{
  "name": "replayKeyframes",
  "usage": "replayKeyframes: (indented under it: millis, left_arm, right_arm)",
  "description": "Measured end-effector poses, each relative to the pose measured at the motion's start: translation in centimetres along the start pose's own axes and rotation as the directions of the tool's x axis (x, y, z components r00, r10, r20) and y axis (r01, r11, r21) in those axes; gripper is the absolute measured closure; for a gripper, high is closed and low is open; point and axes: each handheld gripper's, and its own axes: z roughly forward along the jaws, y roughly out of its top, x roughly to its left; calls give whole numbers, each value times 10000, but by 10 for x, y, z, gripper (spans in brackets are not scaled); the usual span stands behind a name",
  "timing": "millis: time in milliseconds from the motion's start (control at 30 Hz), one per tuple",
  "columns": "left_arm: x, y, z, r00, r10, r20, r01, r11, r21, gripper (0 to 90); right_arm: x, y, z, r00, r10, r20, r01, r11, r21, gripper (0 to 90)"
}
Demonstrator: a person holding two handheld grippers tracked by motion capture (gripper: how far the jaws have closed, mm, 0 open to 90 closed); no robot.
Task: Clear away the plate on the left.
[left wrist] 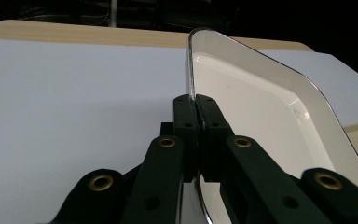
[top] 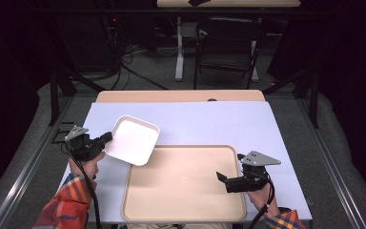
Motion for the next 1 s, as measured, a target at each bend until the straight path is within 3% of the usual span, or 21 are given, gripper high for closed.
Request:
replayKeyframes:
  millis: [433,1000]
  left_arm:
    - [-30,-5,2,9983,242,533,-236,9996,-127,883]
    - [-74,-15,10,9884,765,1309,-747,9970,-191,883]
  right_arm:
    - [11,6,14,9995,-151,-287,156,9997,161,0]
    - [28,14,31,9962,-352,-798,379,9987,328,0]
